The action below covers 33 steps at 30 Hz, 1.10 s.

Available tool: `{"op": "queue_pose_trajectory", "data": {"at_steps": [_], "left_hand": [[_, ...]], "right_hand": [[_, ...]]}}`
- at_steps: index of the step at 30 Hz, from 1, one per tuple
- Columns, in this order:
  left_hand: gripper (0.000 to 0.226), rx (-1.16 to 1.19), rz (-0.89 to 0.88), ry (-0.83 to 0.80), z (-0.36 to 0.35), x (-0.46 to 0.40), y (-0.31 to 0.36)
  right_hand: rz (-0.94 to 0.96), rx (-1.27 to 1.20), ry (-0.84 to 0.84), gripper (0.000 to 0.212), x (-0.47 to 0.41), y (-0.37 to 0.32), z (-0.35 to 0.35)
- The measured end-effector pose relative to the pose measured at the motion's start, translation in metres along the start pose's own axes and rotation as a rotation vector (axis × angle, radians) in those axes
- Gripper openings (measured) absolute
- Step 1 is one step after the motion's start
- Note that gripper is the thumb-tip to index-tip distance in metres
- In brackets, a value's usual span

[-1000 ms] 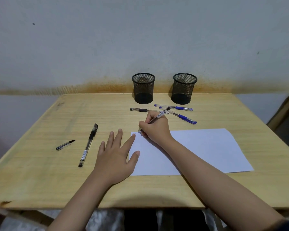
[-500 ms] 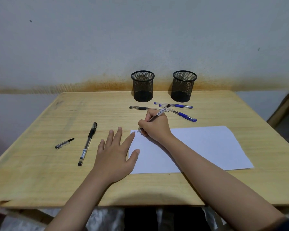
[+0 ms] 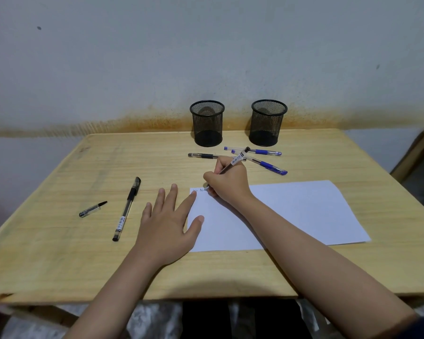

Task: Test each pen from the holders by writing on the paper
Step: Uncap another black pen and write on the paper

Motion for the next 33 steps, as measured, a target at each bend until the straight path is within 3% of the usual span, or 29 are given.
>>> {"op": "queue_pose_trajectory", "data": {"at_steps": [13,15,17,19,21,26,30,33], "left_hand": [[0.069,0.061,-0.020,0.030,0.005,0.001,0.004],[0.065,0.217,-0.041,0.156,0.016,0.006,0.005],[0.057,0.337,-0.063,0.382,0.036,0.014,-0.003],[0.049,0.287,-0.072,0.607,0.057,0.024,-0.020],[0.045,0.249,0.017,0.700,0.070,0.034,-0.047],[0.050,0.206,0.323,0.644,0.079,0.055,-0.110],[0.035,0.208,0.382,0.538,0.067,0.052,-0.136],[0.020,0.252,0.418,0.562,0.068,0.053,-0.139]], "right_hand": [[-0.013,-0.033,0.025,0.028,-0.001,0.002,0.004],[-0.034,-0.134,0.048,0.025,-0.001,0.003,0.008],[-0.097,-0.308,0.056,0.027,-0.001,0.007,0.010],[-0.147,-0.437,0.026,0.032,-0.002,0.009,0.009],[-0.139,-0.406,0.006,0.033,0.000,0.006,0.009],[-0.090,-0.338,-0.018,0.036,0.005,0.001,0.010],[-0.099,-0.374,-0.046,0.033,0.003,0.000,0.009],[-0.066,-0.310,-0.059,0.023,0.005,-0.005,0.008]]}}
Point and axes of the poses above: each hand's wrist, its own x-axis away from the middle knuckle, its own z-axis out of the back of the hand, y = z × x, the point moved 6 cm from there along -x, towards the middle knuckle, and after that the axes turned 5 degrees about -z, right-handed, at the moved point
